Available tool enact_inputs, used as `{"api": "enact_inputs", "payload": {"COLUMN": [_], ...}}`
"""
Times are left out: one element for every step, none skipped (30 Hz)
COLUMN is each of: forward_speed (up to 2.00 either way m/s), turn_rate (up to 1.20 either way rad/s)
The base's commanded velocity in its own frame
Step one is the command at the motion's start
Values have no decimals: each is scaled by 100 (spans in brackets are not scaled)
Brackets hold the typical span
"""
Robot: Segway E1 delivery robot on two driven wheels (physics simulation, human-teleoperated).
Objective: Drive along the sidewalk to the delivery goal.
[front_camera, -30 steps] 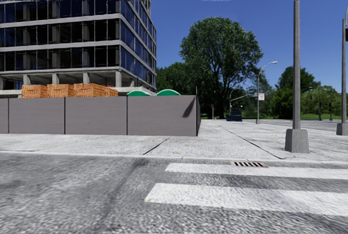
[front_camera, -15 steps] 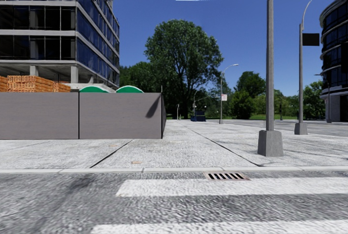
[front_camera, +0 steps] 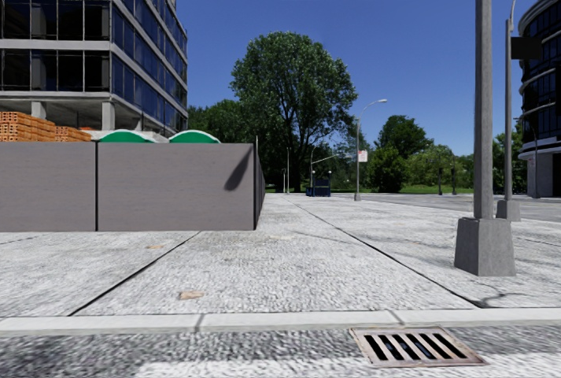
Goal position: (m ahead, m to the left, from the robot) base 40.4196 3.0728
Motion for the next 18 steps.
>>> {"api": "enact_inputs", "payload": {"forward_speed": [200,200,200,200,200,200,200,199,199,197,196,196,196,196,196,196,196,197], "turn_rate": [0,-15,-48,-50,-50,-50,-50,-50,-50,-50,-50,-50,-50,-40,-14,-14,0,0]}}
